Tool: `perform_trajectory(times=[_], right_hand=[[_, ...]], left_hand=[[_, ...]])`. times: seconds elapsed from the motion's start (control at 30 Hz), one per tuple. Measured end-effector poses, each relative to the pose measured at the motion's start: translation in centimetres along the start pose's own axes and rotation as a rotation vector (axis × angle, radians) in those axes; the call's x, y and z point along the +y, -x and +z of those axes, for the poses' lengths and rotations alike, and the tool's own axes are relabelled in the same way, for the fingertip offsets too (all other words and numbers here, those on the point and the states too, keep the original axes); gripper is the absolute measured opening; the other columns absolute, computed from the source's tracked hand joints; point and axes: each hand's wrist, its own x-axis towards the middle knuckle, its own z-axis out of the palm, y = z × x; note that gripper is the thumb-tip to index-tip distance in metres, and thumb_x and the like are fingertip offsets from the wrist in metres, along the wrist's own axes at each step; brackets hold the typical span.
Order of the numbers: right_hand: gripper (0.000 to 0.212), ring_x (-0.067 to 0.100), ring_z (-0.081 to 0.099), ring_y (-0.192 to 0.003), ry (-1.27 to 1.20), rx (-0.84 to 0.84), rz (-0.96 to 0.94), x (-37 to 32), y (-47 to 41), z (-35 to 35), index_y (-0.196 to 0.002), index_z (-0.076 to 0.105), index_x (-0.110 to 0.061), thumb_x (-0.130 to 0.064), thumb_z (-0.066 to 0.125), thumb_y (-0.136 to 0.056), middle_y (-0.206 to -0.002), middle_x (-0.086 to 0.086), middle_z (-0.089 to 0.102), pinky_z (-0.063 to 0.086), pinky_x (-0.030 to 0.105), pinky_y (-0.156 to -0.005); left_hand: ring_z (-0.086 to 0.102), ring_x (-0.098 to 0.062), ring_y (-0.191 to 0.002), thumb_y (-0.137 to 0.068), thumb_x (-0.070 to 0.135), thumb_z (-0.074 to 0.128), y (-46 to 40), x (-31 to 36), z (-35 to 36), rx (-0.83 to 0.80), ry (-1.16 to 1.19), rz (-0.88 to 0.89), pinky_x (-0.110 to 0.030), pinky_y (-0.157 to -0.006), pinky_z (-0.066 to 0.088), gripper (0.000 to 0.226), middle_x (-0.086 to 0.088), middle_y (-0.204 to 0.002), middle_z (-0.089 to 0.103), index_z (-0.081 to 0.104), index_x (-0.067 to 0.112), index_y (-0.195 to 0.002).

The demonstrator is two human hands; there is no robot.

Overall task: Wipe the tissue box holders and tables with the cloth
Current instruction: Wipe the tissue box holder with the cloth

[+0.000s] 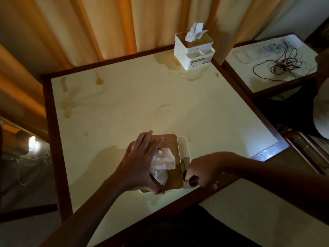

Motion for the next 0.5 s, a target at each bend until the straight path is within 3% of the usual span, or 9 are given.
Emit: perform_trajectory(times=[0.07,0.2,0.27,0.33,0.4,0.43,0.5], right_hand=[[0.016,0.017,0.062,-0.057,0.006,-0.007,0.016,-0.4,0.1,0.3,-0.082,0.053,-0.01,0.004,0.047,-0.088,-0.073,0.015,0.066,0.051,0.024,-0.059],[0.025,0.014,0.057,-0.047,0.148,0.053,0.094,-1.7,-0.8,1.3,-0.059,0.053,-0.008,0.0,0.052,-0.083,-0.054,0.005,0.06,0.051,0.027,-0.06],[0.029,0.009,0.054,-0.037,0.155,0.059,0.101,-1.8,-1.1,1.4,-0.058,0.054,-0.008,-0.002,0.054,-0.086,-0.045,0.0,0.056,0.052,0.025,-0.057],[0.025,0.007,0.054,-0.038,0.136,0.007,0.092,-1.8,-1.2,1.3,-0.068,0.056,-0.004,-0.004,0.053,-0.093,-0.051,0.002,0.057,0.049,0.024,-0.054],[0.012,0.014,0.059,-0.053,0.065,-0.035,0.066,-1.6,-0.7,0.5,-0.087,0.06,-0.002,-0.005,0.052,-0.096,-0.07,0.007,0.06,0.048,0.023,-0.054],[0.009,0.016,0.061,-0.058,0.0,-0.021,0.04,-1.4,0.0,-0.1,-0.093,0.062,-0.007,-0.007,0.053,-0.096,-0.079,0.007,0.06,0.049,0.022,-0.053],[0.015,0.014,0.06,-0.054,-0.135,0.048,-0.007,-0.7,1.8,-1.4,-0.088,0.063,-0.022,-0.009,0.057,-0.093,-0.082,0.004,0.061,0.048,0.023,-0.051]], left_hand=[[-0.027,-0.017,-0.146,-0.039,0.084,0.067,0.1,0.0,0.1,0.005,0.007,0.011,-0.051,-0.12,0.013,0.146,0.002,-0.162,-0.02,-0.009,0.034,-0.154],[-0.032,-0.012,-0.144,-0.041,0.083,0.069,0.1,-0.1,0.3,0.011,0.031,0.013,-0.05,-0.121,0.01,0.148,0.005,-0.161,-0.022,-0.01,0.032,-0.155],[-0.035,-0.01,-0.141,-0.042,0.083,0.07,0.1,-0.3,0.3,0.005,0.039,0.018,-0.05,-0.121,0.008,0.149,0.006,-0.161,-0.024,-0.012,0.03,-0.155],[-0.036,-0.011,-0.141,-0.043,0.085,0.069,0.0,-0.3,0.3,-0.016,0.011,0.041,-0.05,-0.122,0.006,0.15,0.006,-0.16,-0.025,-0.015,0.03,-0.153],[-0.033,-0.013,-0.143,-0.042,0.086,0.069,-0.1,-0.2,0.3,-0.016,-0.017,0.059,-0.051,-0.121,0.007,0.15,0.006,-0.16,-0.025,-0.017,0.031,-0.153],[-0.032,-0.014,-0.144,-0.041,0.086,0.069,-0.1,-0.1,0.4,-0.015,-0.019,0.058,-0.052,-0.121,0.008,0.15,0.006,-0.161,-0.024,-0.017,0.032,-0.152],[-0.029,-0.015,-0.145,-0.041,0.086,0.069,0.0,0.0,0.6,-0.005,-0.006,0.031,-0.054,-0.121,0.009,0.15,0.006,-0.161,-0.023,-0.018,0.034,-0.151]])
